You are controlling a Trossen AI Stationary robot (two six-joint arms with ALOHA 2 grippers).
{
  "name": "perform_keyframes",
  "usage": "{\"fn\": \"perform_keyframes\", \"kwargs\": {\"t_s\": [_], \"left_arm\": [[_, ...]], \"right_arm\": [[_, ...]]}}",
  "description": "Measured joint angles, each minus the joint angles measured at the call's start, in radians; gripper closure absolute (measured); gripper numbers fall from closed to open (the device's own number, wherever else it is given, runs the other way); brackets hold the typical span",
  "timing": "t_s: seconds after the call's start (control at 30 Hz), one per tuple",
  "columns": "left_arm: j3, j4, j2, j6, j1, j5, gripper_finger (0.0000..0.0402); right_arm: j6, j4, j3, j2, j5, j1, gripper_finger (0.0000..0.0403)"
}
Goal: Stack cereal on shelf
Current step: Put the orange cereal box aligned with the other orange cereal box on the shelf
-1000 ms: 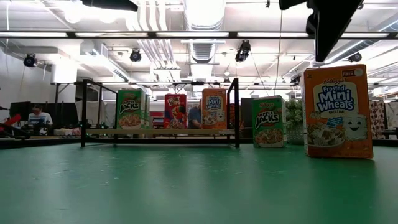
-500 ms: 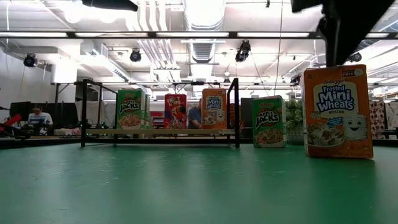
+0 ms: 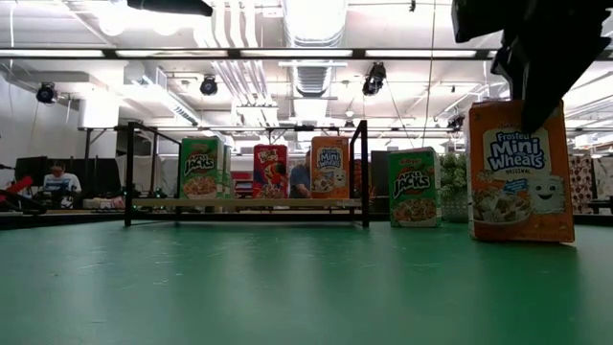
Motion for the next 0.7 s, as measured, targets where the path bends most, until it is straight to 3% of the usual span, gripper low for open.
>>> {"fn": "perform_keyframes", "kwargs": {"t_s": [0.2,0.43,0.7], "left_arm": [[0.000,0.001,0.000,0.023,0.000,0.000,0.0402],[0.000,0.036,-0.005,0.103,0.000,0.001,0.0402],[0.000,0.041,-0.008,0.129,0.008,0.000,0.0402]], "right_arm": [[-0.006,0.017,0.026,-0.002,-0.001,0.000,0.0261],[-0.034,0.039,0.081,-0.002,0.009,-0.024,0.0249],[-0.255,0.183,0.149,0.005,0.027,-0.115,0.0250]]}}
